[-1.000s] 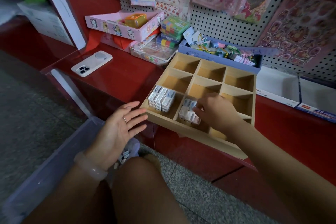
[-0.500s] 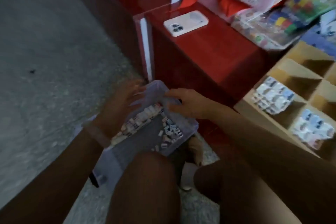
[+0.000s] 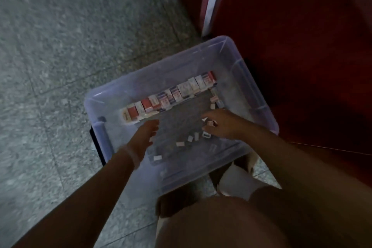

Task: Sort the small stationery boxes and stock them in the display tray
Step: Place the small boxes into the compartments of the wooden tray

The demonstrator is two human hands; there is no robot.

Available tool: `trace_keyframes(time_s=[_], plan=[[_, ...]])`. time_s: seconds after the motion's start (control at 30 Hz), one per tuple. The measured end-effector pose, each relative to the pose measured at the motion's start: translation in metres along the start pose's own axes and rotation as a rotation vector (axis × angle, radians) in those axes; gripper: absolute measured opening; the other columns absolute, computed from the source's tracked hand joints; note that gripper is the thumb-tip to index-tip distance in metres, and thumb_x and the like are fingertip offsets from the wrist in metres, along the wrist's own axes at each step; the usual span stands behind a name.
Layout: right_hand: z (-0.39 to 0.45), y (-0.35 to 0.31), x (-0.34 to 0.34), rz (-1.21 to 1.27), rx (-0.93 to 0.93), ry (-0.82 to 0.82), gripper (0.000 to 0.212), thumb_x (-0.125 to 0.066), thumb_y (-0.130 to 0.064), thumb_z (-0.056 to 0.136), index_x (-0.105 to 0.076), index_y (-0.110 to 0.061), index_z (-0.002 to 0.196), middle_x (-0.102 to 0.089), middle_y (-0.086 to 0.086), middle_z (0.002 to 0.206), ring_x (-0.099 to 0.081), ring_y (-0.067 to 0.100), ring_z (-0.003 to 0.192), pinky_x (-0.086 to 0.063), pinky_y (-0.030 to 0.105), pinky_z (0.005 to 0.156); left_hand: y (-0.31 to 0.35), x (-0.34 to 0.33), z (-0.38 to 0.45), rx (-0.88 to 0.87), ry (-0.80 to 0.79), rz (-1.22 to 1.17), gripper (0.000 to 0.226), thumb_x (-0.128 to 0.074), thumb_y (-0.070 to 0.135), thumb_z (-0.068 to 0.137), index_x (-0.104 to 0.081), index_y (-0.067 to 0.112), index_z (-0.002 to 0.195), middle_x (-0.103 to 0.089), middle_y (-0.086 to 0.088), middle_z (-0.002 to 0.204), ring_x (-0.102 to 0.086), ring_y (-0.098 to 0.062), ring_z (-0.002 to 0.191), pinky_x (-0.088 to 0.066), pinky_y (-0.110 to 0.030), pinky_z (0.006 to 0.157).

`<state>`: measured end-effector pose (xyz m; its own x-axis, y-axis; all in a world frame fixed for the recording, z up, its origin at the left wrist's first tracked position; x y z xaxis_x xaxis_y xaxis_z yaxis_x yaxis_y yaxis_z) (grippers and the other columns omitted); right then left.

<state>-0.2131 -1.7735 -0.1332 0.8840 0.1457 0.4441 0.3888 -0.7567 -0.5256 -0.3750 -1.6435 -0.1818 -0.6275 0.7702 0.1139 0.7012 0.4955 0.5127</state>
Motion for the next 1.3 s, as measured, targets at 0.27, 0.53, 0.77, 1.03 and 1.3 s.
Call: trace_keyframes(time_s=[0.27, 0.53, 0.77, 1.03, 1.3], plan=[[0.041, 0.055, -0.009, -0.052, -0.086, -0.048, 0.03, -0.052, -0.025, 0.094, -0.06, -0.008, 0.118, -0.061, 0.013, 0.118, -0.057, 0.024, 0.104, -0.04, 0.024, 0.078, -0.12, -0.018, 0.069, 0.096, -0.164, 1.239, 0.068, -0.057, 0.018, 0.091, -0.021, 0.012, 0.148, -0.031, -0.019, 0.145, -0.038, -0.033, 0.131, -0.036, -0.035, 0.105], [0.041, 0.08, 0.015, -0.071, -0.125, 0.024, 0.03, -0.048, -0.021, 0.096, -0.058, -0.003, 0.118, -0.056, 0.014, 0.123, -0.052, 0.029, 0.114, -0.037, 0.028, 0.086, -0.096, -0.05, 0.084, -0.127, -0.057, 1.218, 0.039, -0.044, 0.018, 0.098, -0.046, 0.012, 0.136, -0.051, -0.012, 0.136, -0.05, -0.028, 0.123, -0.037, -0.031, 0.099], [0.044, 0.064, 0.016, 0.072, -0.044, 0.057, 0.033, -0.049, -0.019, 0.096, -0.054, -0.009, 0.127, -0.053, 0.011, 0.13, -0.052, 0.023, 0.116, -0.037, 0.021, 0.085, -0.057, -0.119, 0.101, -0.218, -0.085, 0.688, 0.038, -0.055, 0.02, 0.084, -0.057, 0.001, 0.117, -0.06, -0.026, 0.11, -0.058, -0.04, 0.1, -0.046, -0.04, 0.083], [0.032, 0.085, 0.021, 0.248, -0.113, 0.08, 0.025, -0.048, -0.016, 0.095, -0.063, -0.016, 0.115, -0.061, 0.005, 0.12, -0.058, 0.016, 0.103, -0.043, 0.021, 0.083, -0.055, -0.207, 0.123, -0.072, -0.222, 0.232, 0.078, -0.047, 0.071, 0.07, -0.047, 0.026, 0.134, -0.052, -0.019, 0.134, -0.047, -0.042, 0.124, -0.039, -0.06, 0.101], [0.037, 0.089, 0.02, 0.437, -0.206, 0.171, 0.027, -0.042, -0.016, 0.096, -0.062, -0.018, 0.115, -0.062, 0.007, 0.113, -0.061, 0.021, 0.099, -0.052, 0.035, 0.087, -0.029, -0.221, 0.108, 0.016, -0.324, 0.392, 0.027, -0.037, 0.005, 0.1, -0.058, -0.013, 0.097, -0.054, -0.026, 0.086, -0.054, -0.009, 0.06, -0.04, -0.015, 0.056]])
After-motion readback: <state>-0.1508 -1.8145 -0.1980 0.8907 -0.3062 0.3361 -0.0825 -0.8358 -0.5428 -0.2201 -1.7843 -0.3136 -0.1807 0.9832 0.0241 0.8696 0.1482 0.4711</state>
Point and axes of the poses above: each hand's wrist, its own z-axis towards the middle knuckle, its own x-axis out of the back of the hand, y = z × x, the point moved 10 cm from there along z, towards the middle knuckle
